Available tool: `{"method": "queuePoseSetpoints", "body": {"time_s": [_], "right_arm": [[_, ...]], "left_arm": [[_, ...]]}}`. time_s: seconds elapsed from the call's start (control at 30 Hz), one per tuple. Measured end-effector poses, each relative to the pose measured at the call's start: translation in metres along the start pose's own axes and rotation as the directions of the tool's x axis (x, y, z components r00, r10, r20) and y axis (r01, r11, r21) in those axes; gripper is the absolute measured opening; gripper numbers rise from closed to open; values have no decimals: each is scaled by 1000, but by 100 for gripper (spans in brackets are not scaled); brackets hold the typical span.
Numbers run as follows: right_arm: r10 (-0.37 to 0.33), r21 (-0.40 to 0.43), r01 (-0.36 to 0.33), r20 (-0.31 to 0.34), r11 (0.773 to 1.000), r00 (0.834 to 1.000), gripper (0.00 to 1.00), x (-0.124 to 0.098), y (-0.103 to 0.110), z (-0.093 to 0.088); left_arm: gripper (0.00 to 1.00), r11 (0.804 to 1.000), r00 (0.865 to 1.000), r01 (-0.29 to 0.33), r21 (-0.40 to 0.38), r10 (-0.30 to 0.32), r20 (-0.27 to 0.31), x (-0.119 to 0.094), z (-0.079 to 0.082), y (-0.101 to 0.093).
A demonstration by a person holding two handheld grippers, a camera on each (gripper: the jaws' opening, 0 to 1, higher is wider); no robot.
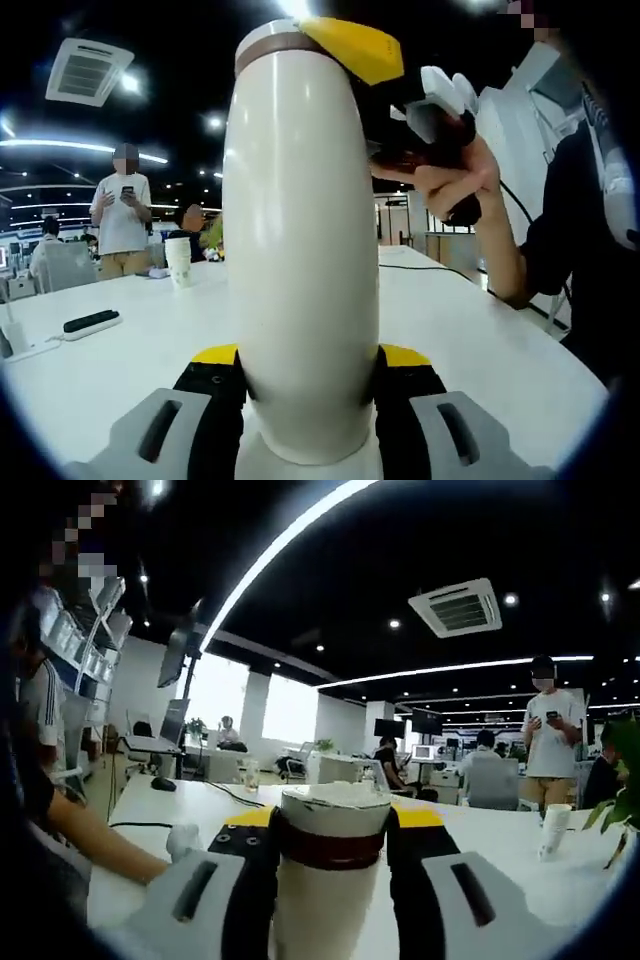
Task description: Grasp the water cup twist off the cup lid place the cup lid on the table
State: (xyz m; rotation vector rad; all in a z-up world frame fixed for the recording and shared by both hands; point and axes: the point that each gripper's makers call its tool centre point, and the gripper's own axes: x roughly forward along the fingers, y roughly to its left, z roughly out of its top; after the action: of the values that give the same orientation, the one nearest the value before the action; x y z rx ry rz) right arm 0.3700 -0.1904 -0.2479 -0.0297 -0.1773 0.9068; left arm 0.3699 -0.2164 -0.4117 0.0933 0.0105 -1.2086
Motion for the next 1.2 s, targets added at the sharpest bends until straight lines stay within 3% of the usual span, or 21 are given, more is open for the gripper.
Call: {"method": "queuePoseSetpoints", "body": {"time_s": [0.13,0.3,0.37,0.43,0.53,0.57,0.67,0.73,0.83,0.97,1.03,1.2], "right_arm": [[171,32,-171,19,985,985,45,1,3,0],[371,52,-374,57,926,927,45,1,7,-1],[413,55,-417,63,907,908,45,2,8,-2],[440,7,-440,45,898,897,45,2,10,-3],[444,17,-445,53,895,894,45,3,10,-2],[436,32,-438,62,898,898,45,3,11,-3],[358,105,-362,52,926,932,50,1,6,-9],[284,58,-285,18,957,959,62,-2,2,-16],[138,109,-141,37,984,990,65,-9,3,-13],[-25,179,8,91,984,996,62,-16,-1,2],[-55,172,39,87,984,995,58,-16,0,6],[-104,-21,106,76,994,992,55,-5,2,11]], "left_arm": [[52,1000,1000,0,-1,0,0,0,0,0],[52,1000,1000,2,1,-2,0,1,0,0],[52,1000,1000,4,1,-4,-1,1,0,0],[52,1000,1000,7,1,-7,1,1,0,0],[52,1000,1000,8,-2,-8,-1,0,-1,0],[52,1000,1000,8,-2,-8,-1,0,-1,0],[52,1000,1000,8,1,-8,-1,0,-1,-1],[52,1000,1000,8,2,-8,-2,0,-1,-1],[52,1000,1000,8,3,-8,-2,-1,-1,-2],[52,1000,1000,9,2,-9,-3,-1,-1,-2],[52,1000,1000,8,3,-8,-4,-1,-1,-2],[52,1000,1000,3,7,-3,-8,-1,-2,-2]]}}
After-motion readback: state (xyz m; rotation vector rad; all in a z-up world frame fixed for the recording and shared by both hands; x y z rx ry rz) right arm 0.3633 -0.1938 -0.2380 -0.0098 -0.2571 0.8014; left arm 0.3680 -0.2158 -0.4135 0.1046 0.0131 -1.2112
